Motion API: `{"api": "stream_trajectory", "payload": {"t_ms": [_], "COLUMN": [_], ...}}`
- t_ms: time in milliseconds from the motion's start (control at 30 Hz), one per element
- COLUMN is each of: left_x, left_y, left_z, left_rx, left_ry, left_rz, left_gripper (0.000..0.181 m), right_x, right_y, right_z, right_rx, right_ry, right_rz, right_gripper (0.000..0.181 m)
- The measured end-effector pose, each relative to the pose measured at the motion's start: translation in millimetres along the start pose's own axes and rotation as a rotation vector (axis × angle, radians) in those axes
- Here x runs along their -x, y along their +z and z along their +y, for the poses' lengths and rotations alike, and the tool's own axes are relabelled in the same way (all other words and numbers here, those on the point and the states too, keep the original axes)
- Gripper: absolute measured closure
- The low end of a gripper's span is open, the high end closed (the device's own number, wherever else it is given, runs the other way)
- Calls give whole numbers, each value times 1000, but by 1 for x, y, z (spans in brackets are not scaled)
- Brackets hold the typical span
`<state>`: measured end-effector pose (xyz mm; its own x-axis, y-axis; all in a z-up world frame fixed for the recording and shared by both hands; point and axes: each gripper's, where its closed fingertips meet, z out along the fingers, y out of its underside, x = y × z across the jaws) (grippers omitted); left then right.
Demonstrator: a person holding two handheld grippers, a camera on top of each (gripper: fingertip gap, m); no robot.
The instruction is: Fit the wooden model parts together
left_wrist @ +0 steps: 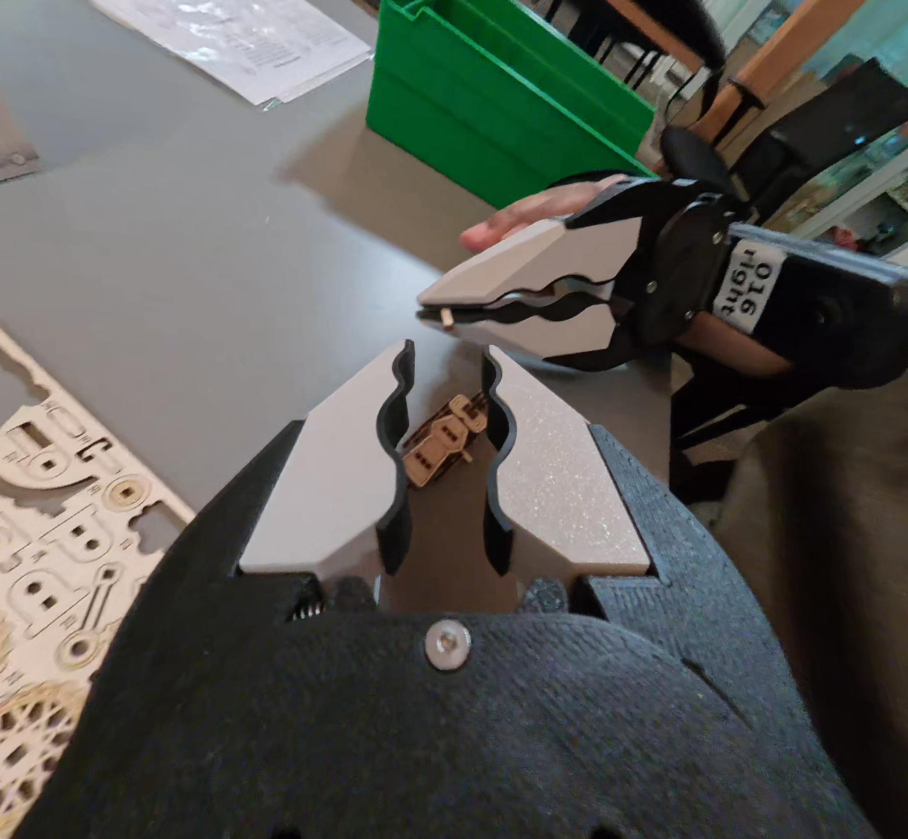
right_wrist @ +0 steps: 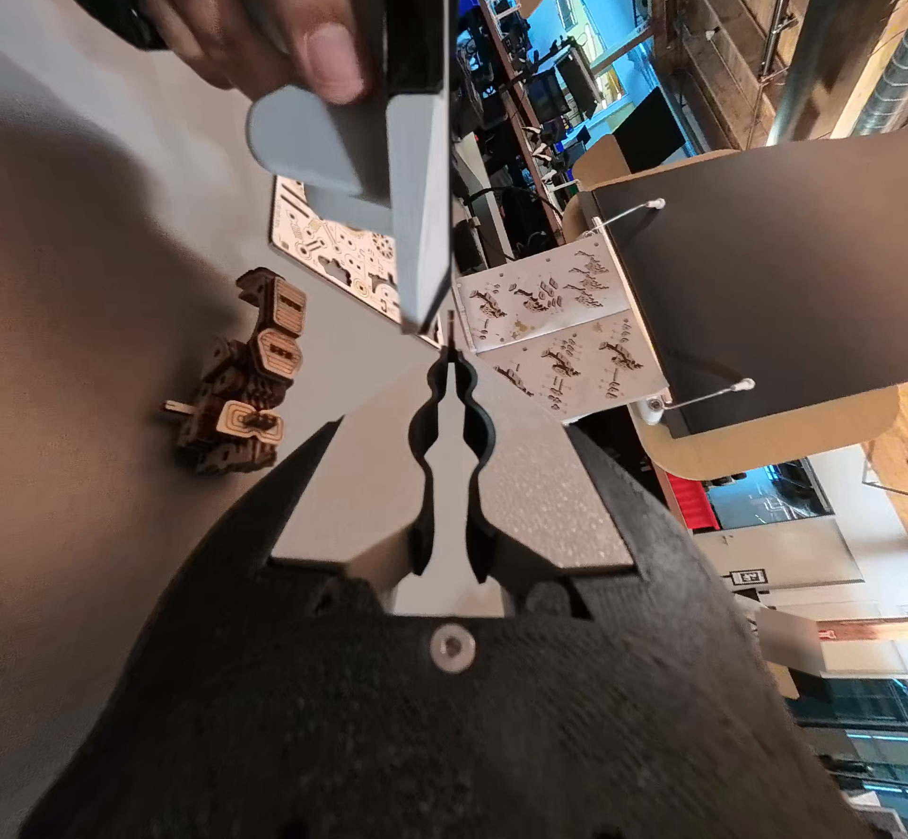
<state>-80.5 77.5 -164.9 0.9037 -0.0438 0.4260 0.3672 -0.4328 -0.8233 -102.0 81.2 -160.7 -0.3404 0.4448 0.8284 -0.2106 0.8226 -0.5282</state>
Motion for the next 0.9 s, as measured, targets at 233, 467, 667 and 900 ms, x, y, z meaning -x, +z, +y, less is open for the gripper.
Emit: {"api": "stream_trajectory", "payload": {"t_ms": [233,467,667,900], "left_x": [0,-1,-8,-23], "left_y": [-6,-12,-17,-22], "left_z": [-7,-7,-7,-8], "left_rx": [-47,-63,-105,-136], "left_ry": [-20,99,180,183], "left_rz": [29,27,81,193], "left_gripper": [180,180,180,181], "right_x": [6,6,-5,1], "right_y": [2,-7,-22,-28], "right_z": [-3,-14,-14,-30], "right_rx": [-13,-154,-294,-363], "right_ry": [-14,299,842,981], "right_rz": [-24,-100,-352,-483], "right_gripper": [181,170,163,166]}}
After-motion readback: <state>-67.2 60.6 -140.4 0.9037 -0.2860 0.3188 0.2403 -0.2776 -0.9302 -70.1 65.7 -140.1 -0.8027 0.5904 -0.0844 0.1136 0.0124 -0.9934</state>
